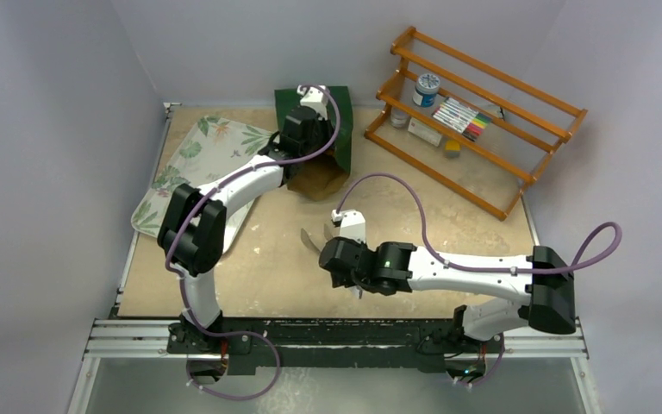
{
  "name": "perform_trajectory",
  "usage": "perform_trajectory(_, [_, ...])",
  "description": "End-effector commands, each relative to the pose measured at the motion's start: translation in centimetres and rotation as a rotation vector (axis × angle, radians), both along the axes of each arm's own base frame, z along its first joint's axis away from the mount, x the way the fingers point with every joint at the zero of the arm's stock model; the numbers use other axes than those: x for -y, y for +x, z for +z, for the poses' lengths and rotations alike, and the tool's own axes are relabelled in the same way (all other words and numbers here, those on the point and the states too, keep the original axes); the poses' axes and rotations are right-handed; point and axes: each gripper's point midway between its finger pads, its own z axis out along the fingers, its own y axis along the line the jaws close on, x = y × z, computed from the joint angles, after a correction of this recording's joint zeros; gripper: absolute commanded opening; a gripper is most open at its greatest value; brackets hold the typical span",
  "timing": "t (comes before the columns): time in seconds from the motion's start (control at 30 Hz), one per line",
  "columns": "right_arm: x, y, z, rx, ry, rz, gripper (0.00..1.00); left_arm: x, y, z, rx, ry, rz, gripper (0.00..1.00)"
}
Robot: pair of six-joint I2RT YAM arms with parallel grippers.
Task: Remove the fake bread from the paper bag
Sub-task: Pick up the clamp from the center of the board.
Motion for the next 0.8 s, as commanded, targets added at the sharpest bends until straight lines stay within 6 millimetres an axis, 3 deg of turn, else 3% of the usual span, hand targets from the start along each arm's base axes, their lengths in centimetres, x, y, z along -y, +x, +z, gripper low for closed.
perform_trajectory(0.0, [-0.1, 1.2, 3.9, 0.077, 0.069, -0.058, 0.40, -1.2, -0.5, 0.8, -0.020, -0.027, 0.037, 0.00])
perform_trajectory(0.5, [1.2, 2.0, 5.9, 0.137, 0.076, -0.106, 0.38, -0.3, -3.0, -1.8, -0.098, -0.026, 0.004, 0.00])
perform_trajectory(0.77, [1.2, 2.7, 7.4, 0.180, 0.089, -0.112, 0.38, 0.1, -3.8, -2.0, -0.120, -0.022, -0.003, 0.00])
